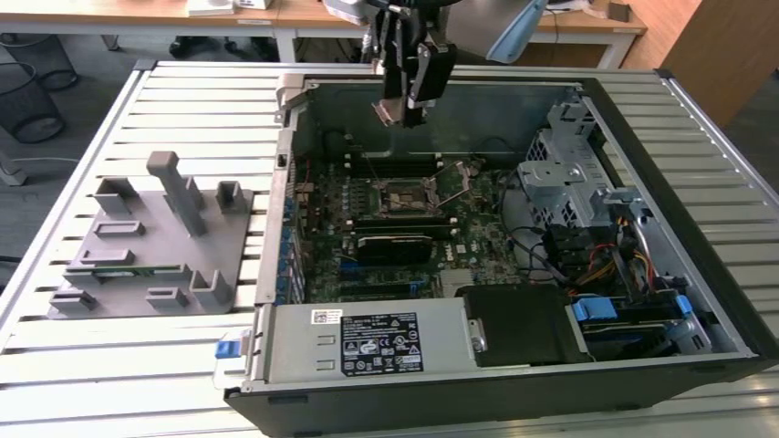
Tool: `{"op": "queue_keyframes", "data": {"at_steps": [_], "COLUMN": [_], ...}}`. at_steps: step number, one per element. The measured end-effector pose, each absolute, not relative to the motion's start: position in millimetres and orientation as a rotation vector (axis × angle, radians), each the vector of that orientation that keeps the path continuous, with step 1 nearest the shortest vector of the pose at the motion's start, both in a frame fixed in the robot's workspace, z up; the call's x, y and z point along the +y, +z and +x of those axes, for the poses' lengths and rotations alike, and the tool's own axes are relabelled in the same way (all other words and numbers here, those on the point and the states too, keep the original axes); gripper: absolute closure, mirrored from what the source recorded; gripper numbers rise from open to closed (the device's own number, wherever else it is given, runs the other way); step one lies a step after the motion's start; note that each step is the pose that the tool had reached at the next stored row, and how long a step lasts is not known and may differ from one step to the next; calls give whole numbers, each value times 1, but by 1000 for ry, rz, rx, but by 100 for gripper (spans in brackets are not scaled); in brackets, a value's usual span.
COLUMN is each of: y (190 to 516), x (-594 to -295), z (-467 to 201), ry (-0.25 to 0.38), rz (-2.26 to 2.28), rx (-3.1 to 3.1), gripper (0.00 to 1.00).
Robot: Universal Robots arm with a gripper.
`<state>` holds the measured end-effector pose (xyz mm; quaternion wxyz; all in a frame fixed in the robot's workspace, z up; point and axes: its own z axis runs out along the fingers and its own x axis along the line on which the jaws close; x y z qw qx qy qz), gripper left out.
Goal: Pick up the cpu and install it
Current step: 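Place the cpu into insertion slot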
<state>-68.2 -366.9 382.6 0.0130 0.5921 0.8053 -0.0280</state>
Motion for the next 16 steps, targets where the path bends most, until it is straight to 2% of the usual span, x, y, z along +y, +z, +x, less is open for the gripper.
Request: {"op": "queue_keyframes", "data": {"at_steps": [5,9,16], "y": [382,381,374], "x": [-367,-366,-366], "z": [-68,-69,-69], "ry": [-80,-22,-23], "rz": [1917,1932,2072], "rx": [2454,2448,2333], "gripper": [46,46,46]}}
